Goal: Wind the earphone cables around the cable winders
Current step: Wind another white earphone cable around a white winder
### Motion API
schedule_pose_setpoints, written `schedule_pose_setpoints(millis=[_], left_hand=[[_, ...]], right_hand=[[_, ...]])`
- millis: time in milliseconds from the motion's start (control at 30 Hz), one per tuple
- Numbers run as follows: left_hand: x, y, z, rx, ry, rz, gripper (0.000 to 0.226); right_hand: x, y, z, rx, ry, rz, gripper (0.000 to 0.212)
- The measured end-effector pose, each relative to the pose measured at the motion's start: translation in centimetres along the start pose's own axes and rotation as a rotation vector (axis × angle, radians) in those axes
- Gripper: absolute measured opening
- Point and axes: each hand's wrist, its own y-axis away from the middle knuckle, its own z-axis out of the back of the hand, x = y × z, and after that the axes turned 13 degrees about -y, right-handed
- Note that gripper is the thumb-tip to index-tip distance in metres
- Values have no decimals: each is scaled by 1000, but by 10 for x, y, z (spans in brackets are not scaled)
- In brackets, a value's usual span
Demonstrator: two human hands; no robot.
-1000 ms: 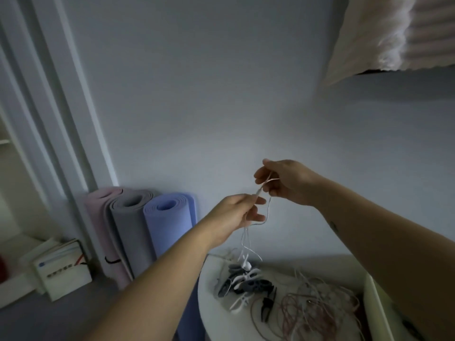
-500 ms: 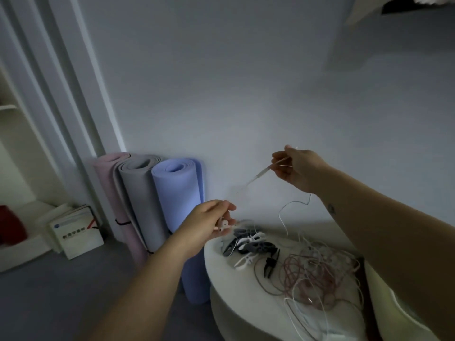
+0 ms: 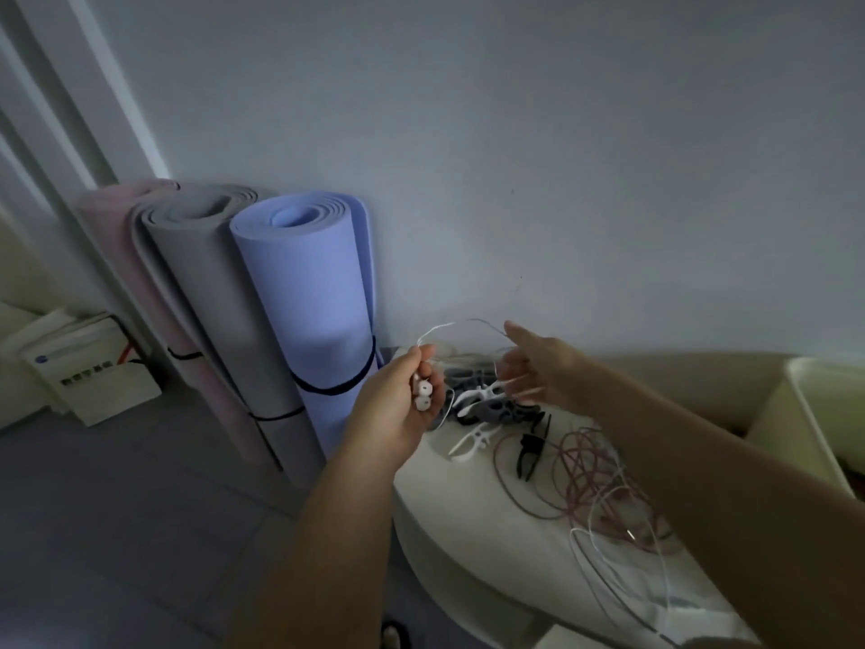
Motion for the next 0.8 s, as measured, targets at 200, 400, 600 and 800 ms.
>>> schedule_pose_setpoints(millis=[200, 400, 600, 800], left_hand=[[6, -18, -2, -47, 18, 3, 20], [6, -14, 2, -26, -51, -11, 16], [8, -11, 9, 15, -165, -58, 12], [8, -4, 12, -55, -340, -136, 16]], right_hand=[[-35, -10, -11, 93, 245, 179, 33], [-62, -18, -33, 284, 1142, 454, 38], [-65, -18, -36, 269, 1197, 560, 17], [-14, 29, -10, 135, 358, 560, 3]])
